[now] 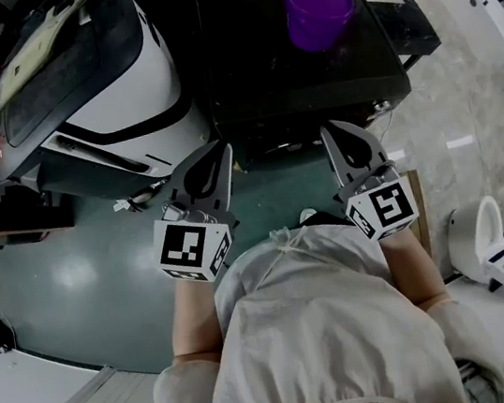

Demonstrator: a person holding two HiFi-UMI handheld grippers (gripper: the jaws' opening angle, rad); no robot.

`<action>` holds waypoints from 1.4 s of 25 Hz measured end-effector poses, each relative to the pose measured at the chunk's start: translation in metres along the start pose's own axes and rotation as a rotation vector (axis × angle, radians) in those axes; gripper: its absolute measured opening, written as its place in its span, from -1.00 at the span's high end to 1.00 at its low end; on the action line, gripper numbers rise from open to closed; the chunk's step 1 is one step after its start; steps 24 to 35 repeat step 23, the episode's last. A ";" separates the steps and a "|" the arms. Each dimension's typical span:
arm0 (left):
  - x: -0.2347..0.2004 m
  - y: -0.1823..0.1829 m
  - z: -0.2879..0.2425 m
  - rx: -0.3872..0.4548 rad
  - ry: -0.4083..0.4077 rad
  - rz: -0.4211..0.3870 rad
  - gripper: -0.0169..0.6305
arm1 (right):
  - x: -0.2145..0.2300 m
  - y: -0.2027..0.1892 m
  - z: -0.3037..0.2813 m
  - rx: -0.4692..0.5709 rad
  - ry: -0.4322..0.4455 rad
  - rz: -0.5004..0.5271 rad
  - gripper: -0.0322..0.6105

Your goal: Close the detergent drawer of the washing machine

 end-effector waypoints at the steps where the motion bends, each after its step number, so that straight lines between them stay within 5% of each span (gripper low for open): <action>1: 0.000 -0.001 0.000 -0.002 0.002 0.001 0.89 | 0.000 -0.001 0.000 -0.003 -0.002 -0.003 0.90; 35: 0.009 -0.019 0.001 -0.041 -0.012 0.017 0.89 | -0.007 -0.001 0.007 0.024 0.019 -0.021 0.90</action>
Point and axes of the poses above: the fingertips, and each gripper's own axes: z backward along the fingers, x to its right, y out of its top, the point moved 4 cm from there along z, backward along the fingers, and after that the axes turned 5 degrees about -y, right-handed, at the moved point
